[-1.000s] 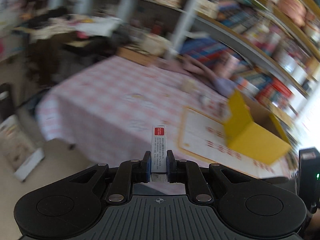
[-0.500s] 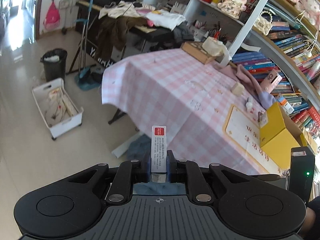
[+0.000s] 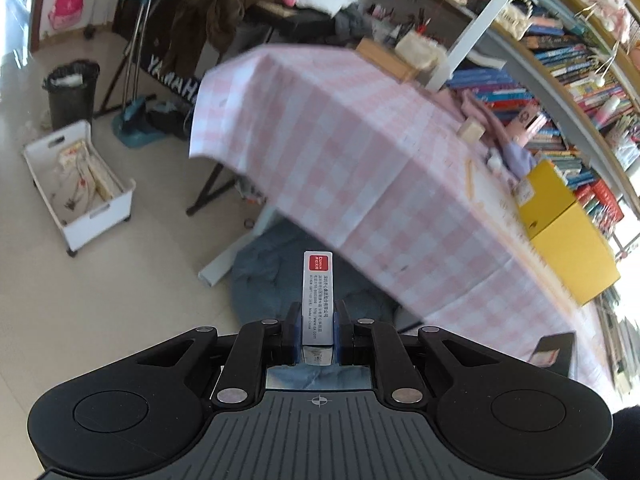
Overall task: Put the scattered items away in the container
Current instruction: 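Lower the blue packet toward the floor with the right tool while the left tool holds the small box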
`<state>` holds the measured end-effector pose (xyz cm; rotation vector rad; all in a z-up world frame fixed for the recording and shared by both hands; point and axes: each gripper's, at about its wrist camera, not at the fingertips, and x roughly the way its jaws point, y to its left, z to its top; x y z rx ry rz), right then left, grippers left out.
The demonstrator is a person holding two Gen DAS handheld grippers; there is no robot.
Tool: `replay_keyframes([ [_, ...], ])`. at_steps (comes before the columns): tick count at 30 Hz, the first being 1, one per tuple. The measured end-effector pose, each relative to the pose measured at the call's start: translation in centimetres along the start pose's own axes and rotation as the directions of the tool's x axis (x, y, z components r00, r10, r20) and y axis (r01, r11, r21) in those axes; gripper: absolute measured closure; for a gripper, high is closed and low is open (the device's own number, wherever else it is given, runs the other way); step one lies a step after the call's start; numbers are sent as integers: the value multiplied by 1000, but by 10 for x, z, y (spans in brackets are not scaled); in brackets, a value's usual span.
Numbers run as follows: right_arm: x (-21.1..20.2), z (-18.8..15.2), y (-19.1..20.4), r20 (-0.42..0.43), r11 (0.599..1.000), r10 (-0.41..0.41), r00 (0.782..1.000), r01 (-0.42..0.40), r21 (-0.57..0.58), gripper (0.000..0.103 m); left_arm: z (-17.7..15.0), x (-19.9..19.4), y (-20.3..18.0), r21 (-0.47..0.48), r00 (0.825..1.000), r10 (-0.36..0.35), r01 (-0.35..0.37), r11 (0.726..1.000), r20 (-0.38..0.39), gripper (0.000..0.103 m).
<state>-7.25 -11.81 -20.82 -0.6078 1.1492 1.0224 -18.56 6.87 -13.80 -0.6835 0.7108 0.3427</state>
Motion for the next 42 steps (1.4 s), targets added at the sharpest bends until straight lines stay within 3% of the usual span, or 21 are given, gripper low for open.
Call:
replay_keyframes([
  [4, 69, -28, 8, -65, 1000, -18, 998, 18, 3, 94, -21, 25, 29, -4, 999, 1, -1, 1000, -41, 90],
  [11, 201, -74, 13, -101, 994, -61, 993, 51, -101, 94, -60, 68, 79, -57, 995, 42, -47, 997, -95, 90],
  [16, 291, -107, 10, -148, 992, -61, 987, 43, -122, 94, -91, 80, 105, -129, 994, 65, -76, 989, -88, 90],
  [28, 456, -174, -1, -232, 978, -62, 971, 13, -207, 92, -146, 143, 162, -163, 986, 106, -126, 979, -125, 90],
  [30, 478, -186, -3, -248, 972, -70, 966, 10, -234, 84, -157, 157, 170, -180, 984, 108, -132, 975, -138, 90],
  [31, 489, -192, -4, -260, 971, -81, 962, 17, -239, 70, -163, 163, 174, -188, 983, 108, -135, 973, -149, 90],
  [33, 506, -201, -8, -277, 975, -96, 956, 35, -218, 51, -172, 173, 178, -194, 979, 106, -140, 971, -177, 90],
  [42, 565, -226, -30, -368, 991, -136, 920, 134, -32, 50, -192, 198, 191, -170, 960, 135, -180, 969, -247, 90],
])
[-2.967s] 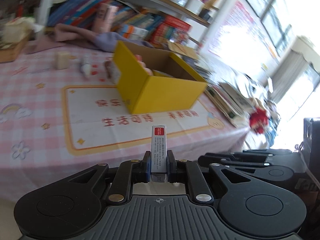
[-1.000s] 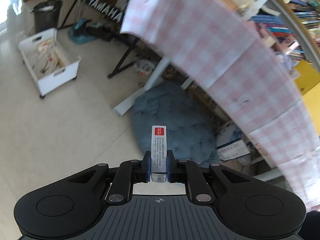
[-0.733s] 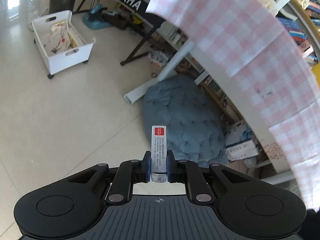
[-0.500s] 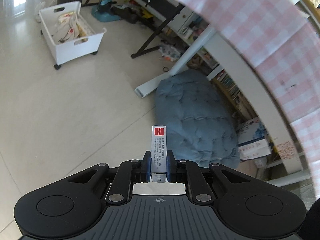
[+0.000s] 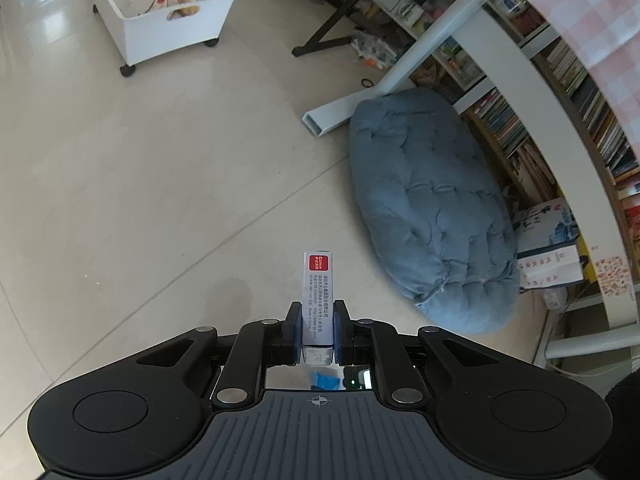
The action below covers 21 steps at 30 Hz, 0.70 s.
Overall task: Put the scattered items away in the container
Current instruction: 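Lower the blue packet toward the floor with the right tool while the left tool holds the small box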
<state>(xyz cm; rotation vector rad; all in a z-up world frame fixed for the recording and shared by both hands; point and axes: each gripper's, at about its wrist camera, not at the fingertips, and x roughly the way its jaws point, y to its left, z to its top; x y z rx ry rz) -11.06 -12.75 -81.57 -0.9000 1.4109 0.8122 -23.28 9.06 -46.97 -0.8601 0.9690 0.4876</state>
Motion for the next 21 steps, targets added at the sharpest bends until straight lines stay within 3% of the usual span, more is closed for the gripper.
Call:
replay_keyframes([
  [5, 2, -3, -1, 9, 999, 22, 1000, -22, 37, 49, -1, 4, -2, 11, 1000, 0, 0, 1000, -12, 90],
  [7, -1, -3, -2, 11, 998, 47, 999, -47, 46, 58, 1, 4, -4, 16, 1000, 0, 0, 1000, -10, 90],
  [13, -13, -3, -3, 31, 999, 46, 998, -47, 15, 65, 5, -3, -11, 32, 1000, 9, -10, 999, 8, 90],
  [21, -93, 8, -8, 103, 998, 55, 993, -55, 4, 66, 21, -48, -40, 51, 999, -9, 6, 999, 46, 90],
])
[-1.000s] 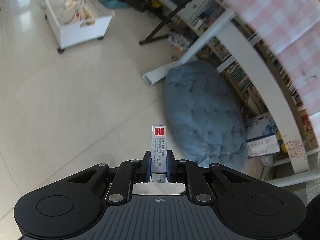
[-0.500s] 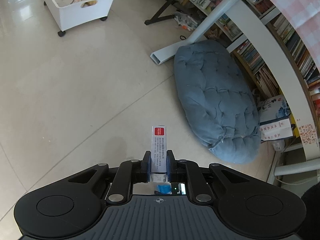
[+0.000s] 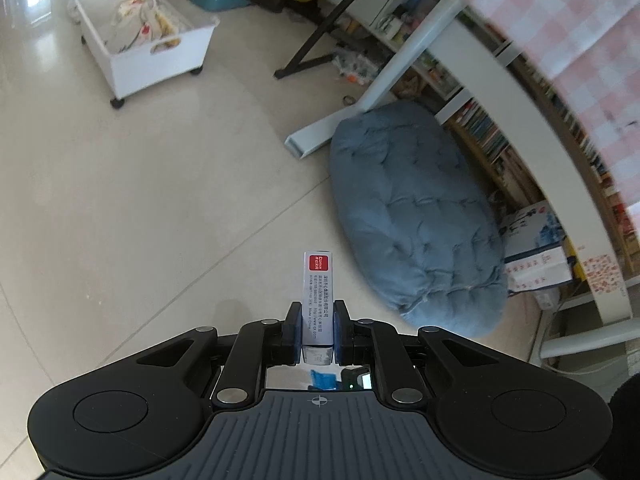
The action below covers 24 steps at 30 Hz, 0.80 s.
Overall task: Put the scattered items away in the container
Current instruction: 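Lower the blue packet toward the floor with the right tool while the left tool holds the small box, then raise both tools with the packet and small box back over the table toward the yellow box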
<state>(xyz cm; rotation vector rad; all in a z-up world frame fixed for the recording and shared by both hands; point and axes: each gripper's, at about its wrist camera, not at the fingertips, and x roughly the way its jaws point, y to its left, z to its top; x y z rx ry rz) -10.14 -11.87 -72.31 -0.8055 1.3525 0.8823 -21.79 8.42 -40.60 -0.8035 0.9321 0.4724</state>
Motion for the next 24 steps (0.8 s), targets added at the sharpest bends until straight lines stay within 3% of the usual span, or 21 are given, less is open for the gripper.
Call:
replay_keyframes([
  [8, -134, 24, -6, 128, 1000, 0, 992, 3, -26, 66, 28, -66, -49, 53, 998, -45, 43, 998, 34, 90],
  [13, -216, 17, -3, 148, 999, 6, 989, 2, -53, 66, 46, -108, -80, 95, 996, -81, 77, 992, 34, 90],
  [15, -251, 32, 0, 151, 997, 7, 988, 5, -77, 66, 50, -125, -91, 104, 995, -97, 94, 990, 28, 90],
  [18, -297, 10, 16, 170, 995, 16, 985, 0, -97, 66, 59, -153, -108, 130, 992, -122, 117, 985, 34, 90],
  [24, -428, 14, 5, 239, 997, 18, 971, 0, -73, 67, 79, -202, -143, 195, 981, -188, 174, 965, 54, 90],
])
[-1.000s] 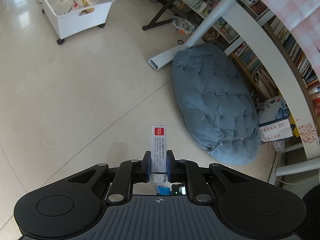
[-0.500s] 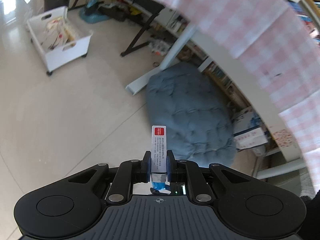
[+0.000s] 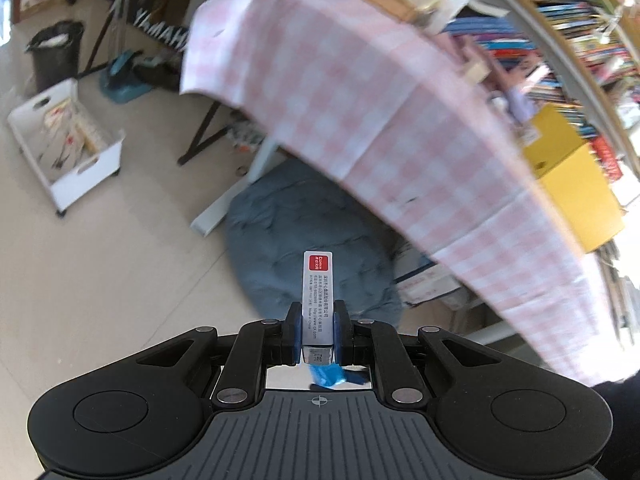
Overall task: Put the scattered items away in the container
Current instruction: 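Raise both tools with the packet and small box back over the table toward the yellow box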
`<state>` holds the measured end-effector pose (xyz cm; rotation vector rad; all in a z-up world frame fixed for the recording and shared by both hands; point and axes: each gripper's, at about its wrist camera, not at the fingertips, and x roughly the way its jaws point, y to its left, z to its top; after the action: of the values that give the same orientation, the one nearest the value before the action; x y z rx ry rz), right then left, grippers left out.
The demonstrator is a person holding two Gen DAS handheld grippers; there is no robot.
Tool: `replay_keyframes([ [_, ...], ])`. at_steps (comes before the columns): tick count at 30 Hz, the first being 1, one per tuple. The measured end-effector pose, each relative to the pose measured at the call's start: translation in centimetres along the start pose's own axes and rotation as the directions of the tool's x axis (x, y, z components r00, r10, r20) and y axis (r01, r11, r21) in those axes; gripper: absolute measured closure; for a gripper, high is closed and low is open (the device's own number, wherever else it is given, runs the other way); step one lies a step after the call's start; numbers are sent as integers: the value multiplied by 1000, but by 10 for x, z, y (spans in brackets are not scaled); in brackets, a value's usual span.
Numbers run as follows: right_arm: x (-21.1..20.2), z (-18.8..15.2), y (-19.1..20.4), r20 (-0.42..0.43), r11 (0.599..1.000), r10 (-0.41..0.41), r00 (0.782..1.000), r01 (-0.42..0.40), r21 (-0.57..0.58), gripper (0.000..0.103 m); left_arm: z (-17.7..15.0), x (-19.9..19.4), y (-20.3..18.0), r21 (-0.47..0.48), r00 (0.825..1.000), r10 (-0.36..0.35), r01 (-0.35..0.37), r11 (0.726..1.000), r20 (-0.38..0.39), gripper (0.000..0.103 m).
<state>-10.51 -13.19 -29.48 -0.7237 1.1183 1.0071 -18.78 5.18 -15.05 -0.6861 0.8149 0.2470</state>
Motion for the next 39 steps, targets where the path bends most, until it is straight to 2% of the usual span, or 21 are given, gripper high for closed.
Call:
replay_keyframes([
  [6, -125, 15, -44, 112, 996, -11, 994, 0, 92, 67, 27, -30, -54, 105, 997, -76, 73, 992, 23, 90],
  [9, -161, 16, -72, 159, 980, -30, 987, -2, 197, 67, 37, -42, -83, 156, 991, -127, 120, 980, 37, 90],
  [12, -201, 6, -95, 199, 950, -92, 976, 25, 313, 67, 46, -50, -114, 218, 982, -184, 171, 961, 42, 90],
  [15, -248, -7, -111, 248, 915, -188, 951, 78, 396, 67, 50, -52, -138, 268, 974, -222, 205, 941, 35, 90],
  [19, -293, -23, -132, 310, 849, -332, 891, 140, 509, 67, 62, -47, -169, 334, 964, -262, 231, 914, 52, 90],
  [22, -312, -26, -147, 329, 789, -412, 850, 153, 594, 67, 70, -42, -190, 397, 954, -295, 251, 883, 52, 90],
  [25, -324, -30, -155, 331, 758, -463, 822, 174, 629, 67, 76, -38, -208, 443, 946, -319, 266, 856, 50, 90],
  [29, -329, -31, -155, 308, 710, -515, 800, 196, 677, 67, 77, -37, -230, 510, 939, -340, 268, 817, 52, 90],
  [33, -340, -32, -153, 305, 678, -556, 773, 210, 704, 67, 78, -33, -248, 550, 925, -380, 307, 777, 20, 90],
  [36, -346, -30, -153, 307, 660, -583, 752, 218, 719, 67, 83, -30, -254, 558, 919, -395, 325, 764, 4, 90],
  [39, -348, -28, -154, 302, 648, -598, 743, 225, 728, 67, 85, -29, -256, 567, 913, -408, 336, 752, 0, 90],
])
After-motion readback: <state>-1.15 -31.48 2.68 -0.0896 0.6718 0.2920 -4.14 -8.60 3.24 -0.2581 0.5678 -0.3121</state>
